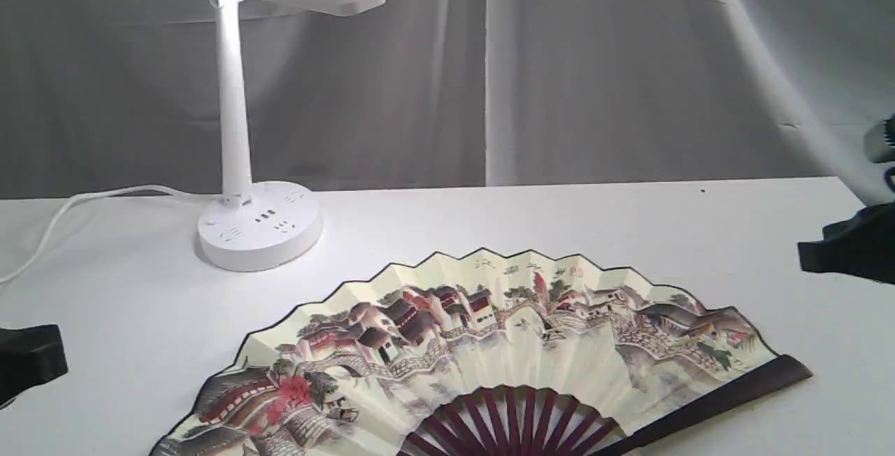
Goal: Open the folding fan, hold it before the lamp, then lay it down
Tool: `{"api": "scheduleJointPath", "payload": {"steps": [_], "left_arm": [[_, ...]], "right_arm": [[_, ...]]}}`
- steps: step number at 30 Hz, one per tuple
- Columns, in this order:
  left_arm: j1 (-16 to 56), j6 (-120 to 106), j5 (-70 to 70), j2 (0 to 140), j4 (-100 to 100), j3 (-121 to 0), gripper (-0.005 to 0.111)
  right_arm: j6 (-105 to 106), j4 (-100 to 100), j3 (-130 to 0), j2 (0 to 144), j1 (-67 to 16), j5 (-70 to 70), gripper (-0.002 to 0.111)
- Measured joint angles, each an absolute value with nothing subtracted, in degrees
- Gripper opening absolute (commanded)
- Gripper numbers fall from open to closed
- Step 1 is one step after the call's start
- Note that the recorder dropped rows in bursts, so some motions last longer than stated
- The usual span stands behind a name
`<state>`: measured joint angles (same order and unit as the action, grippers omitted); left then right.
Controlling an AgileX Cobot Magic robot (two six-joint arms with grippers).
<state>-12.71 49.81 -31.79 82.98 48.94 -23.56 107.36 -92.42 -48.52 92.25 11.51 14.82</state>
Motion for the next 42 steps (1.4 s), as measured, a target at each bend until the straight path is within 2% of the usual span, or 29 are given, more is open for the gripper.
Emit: {"api": "scheduleJointPath", "payload": {"steps": [9,15,22,25,27,31,33,36,42], "left_arm": [[-6.12,49.72,-25.93,77.32,48.97,-23.56,0.000],[-6.00,49.72,-25.30,77.24,48.15,-23.56,0.000],[-6.00,50.34,-25.30,77.24,47.93,-23.56,0.000],[-6.00,50.45,-25.19,77.24,47.93,-23.56,0.000],[-6.00,50.84,-25.19,77.24,47.93,-23.56,0.000],[-6.00,51.59,-25.19,77.24,47.93,-23.56,0.000],[-6.00,51.69,-25.19,77.24,47.93,-23.56,0.000],[-6.00,51.73,-25.19,77.24,47.93,-23.56,0.000],[-6.00,51.82,-25.09,77.24,47.93,-23.56,0.000]], "right_arm": [[102.24,-91.05,-48.26,90.81,-1.12,-25.15,0.000],[77.13,-83.49,-48.16,90.81,-1.84,-34.38,0.000],[24.30,-69.76,-48.16,90.81,-1.84,-25.32,0.000],[-2.25,-57.14,-48.16,90.81,-1.84,-23.11,0.000],[-15.03,-41.64,-48.85,90.81,-1.71,-23.11,0.000],[-22.78,-6.13,-53.81,90.81,-1.34,-20.37,0.000],[-24.48,7.34,-58.19,90.81,-2.07,-13.22,0.000],[-24.91,15.05,-62.89,90.81,-2.83,-1.80,0.000],[-20.58,18.34,-66.03,90.68,-2.83,14.84,0.000]]}}
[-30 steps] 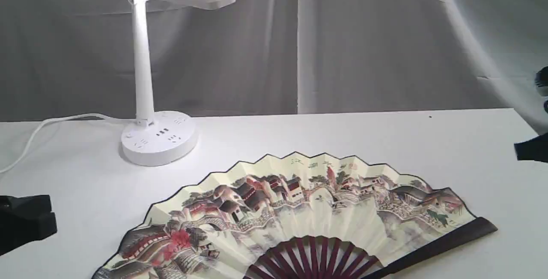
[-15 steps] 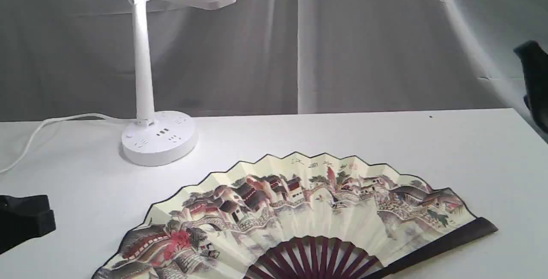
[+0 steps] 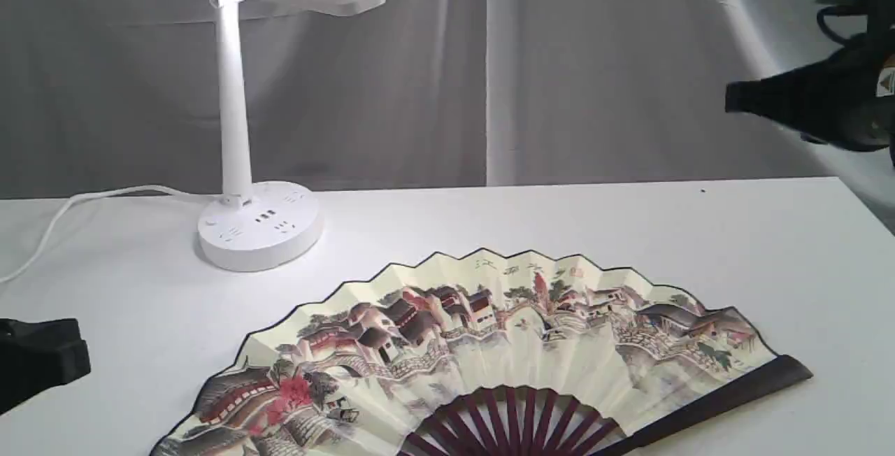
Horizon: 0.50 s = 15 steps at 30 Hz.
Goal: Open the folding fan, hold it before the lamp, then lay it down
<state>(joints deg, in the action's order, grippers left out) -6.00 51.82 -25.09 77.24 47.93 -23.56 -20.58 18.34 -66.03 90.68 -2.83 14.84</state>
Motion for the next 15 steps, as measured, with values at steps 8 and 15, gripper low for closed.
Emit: {"api": "scheduleJointPath", "payload": {"steps": [8,15], "left_arm": [[-6.00,51.82,-25.09,77.24,47.93,-23.56,0.000],[-6.00,51.82,-25.09,77.24,47.93,-23.56,0.000]], "right_arm": [[-12.34,22.17,-66.13,90.68,-2.83,35.72,0.000],[-11.92,23.47,-65.74,89.85,-2.83,48.65,0.000]]}}
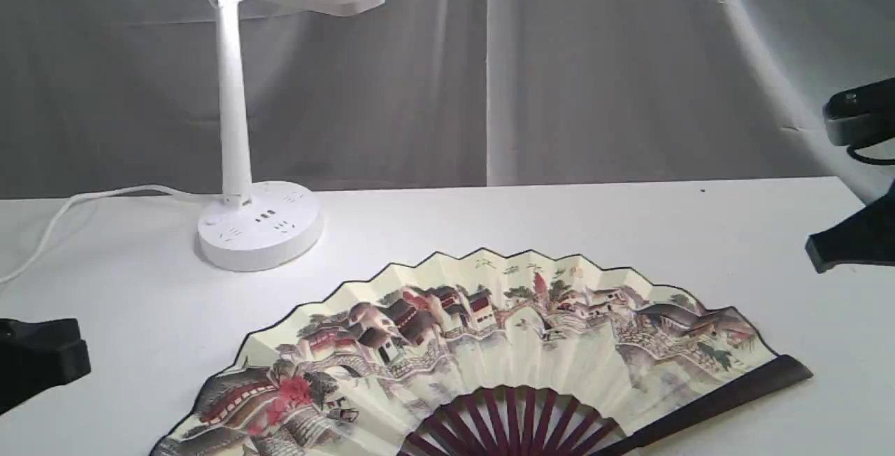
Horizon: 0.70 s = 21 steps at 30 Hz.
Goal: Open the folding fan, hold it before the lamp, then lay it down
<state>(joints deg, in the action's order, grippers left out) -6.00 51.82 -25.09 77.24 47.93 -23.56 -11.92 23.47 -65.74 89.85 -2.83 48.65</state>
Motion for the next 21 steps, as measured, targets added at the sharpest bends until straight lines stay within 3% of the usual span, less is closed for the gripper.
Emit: {"api": "scheduleJointPath", "payload": {"steps": [21], "left_arm": [[-6.00,51.82,-25.09,77.24,47.93,-23.56,0.000]], "right_arm": [[-12.03,16.50,-48.00,45.39,-2.83,44.51,0.000]]}}
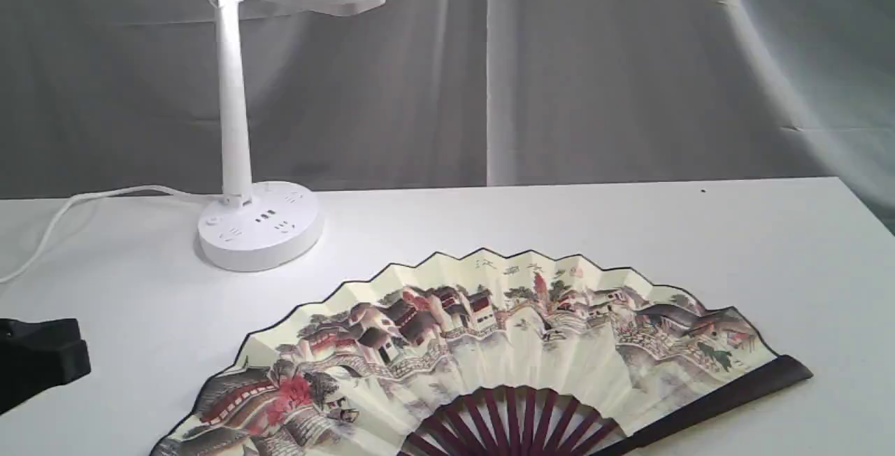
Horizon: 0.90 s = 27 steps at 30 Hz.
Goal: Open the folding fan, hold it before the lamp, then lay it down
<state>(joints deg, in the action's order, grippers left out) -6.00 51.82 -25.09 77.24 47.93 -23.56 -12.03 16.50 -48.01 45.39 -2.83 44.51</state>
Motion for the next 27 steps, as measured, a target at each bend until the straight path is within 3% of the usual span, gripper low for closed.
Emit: {"api": "scheduleJointPath", "payload": {"steps": [14,27], "left_arm": [[-6.00,53.11,-24.90,77.09,49.16,-23.56,0.000],[-6.00,70.16,-7.64,57.70,55.60,-24.29,0.000]], "right_arm": [[-12.13,12.21,-45.59,8.19,-2.83,44.99,0.000],[-12.13,7.43,-44.36,0.21,-2.83,51.11,0.000]]}}
